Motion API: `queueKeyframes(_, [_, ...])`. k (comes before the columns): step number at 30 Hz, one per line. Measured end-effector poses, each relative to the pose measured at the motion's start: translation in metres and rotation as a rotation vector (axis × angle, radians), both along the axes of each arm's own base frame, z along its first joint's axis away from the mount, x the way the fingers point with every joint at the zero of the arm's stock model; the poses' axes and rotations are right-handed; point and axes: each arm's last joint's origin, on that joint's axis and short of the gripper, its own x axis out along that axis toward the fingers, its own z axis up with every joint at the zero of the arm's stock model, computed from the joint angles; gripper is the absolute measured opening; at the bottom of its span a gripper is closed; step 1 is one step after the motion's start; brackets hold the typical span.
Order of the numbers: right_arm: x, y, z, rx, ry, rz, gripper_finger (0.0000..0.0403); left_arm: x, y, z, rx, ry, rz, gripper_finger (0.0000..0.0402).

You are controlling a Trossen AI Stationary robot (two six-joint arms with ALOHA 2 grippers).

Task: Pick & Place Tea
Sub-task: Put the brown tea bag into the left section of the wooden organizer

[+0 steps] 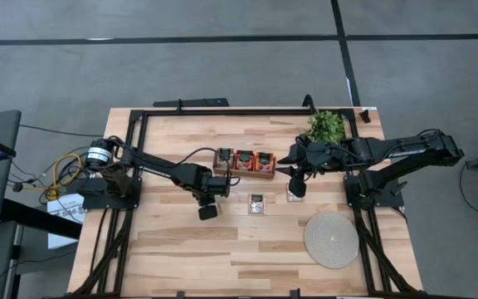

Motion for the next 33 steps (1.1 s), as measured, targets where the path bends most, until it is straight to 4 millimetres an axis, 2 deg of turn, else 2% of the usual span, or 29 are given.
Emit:
queueKeyframes(10, [0.0,0.0,0.0,0.0,0.0,0.0,0.0097,-0.02,0.0,-0.025,-0.06,0.057,0.074,0.0045])
queueKeyframes(15, [0.0,0.0,0.0,0.0,0.0,0.0,0.0097,-0.02,0.0,-0.026,-0.06,0.055,0.075,0.004])
queueKeyframes(21, [0.0,0.0,0.0,0.014,-0.003,-0.011,0.0097,-0.016,0.0,-0.026,-0.072,0.016,0.072,0.0004])
queueKeyframes(33, [0.0,0.0,0.0,0.016,-0.003,-0.012,0.0097,-0.015,0.0,-0.023,-0.075,-0.018,0.095,0.0])
